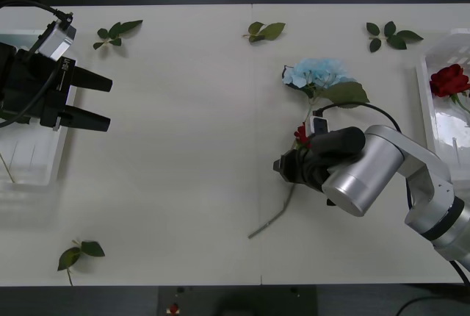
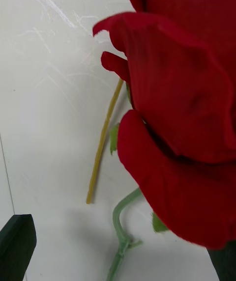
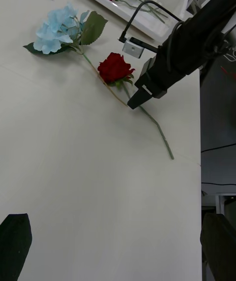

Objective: Put the red flowers into the right box and the blue flowers into the left box

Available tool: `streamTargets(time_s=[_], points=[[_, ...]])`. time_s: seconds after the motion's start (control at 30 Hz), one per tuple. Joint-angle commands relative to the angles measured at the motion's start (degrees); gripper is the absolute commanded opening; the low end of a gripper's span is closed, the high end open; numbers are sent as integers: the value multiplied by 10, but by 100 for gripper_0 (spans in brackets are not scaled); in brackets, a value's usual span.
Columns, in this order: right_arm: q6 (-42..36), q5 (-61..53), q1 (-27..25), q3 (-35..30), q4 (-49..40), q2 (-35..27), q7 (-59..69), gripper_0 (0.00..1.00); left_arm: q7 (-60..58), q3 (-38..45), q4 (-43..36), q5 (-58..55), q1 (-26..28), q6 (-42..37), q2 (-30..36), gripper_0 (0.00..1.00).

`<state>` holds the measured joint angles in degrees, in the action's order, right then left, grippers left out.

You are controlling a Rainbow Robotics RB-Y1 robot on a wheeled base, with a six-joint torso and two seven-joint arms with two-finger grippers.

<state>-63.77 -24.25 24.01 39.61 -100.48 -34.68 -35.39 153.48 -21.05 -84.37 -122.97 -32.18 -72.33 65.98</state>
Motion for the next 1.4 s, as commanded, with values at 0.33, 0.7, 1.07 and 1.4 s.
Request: streamTargets(time_s=[0.33, 0.7, 1.07, 1.4], points=[[1, 7, 24, -1, 16, 13, -8, 100, 15, 6, -12, 1, -18, 3, 17, 100], [1, 5, 32, -1, 38, 24, -17, 100, 15, 6, -12, 1, -18, 3, 17, 100], [1, 6, 32, -1, 41, 23, -26, 56, 15, 6, -12, 1, -18, 3, 17, 100], [1, 15, 32, -1, 42, 23, -36, 31, 15, 6, -12, 1, -18, 3, 17, 100]])
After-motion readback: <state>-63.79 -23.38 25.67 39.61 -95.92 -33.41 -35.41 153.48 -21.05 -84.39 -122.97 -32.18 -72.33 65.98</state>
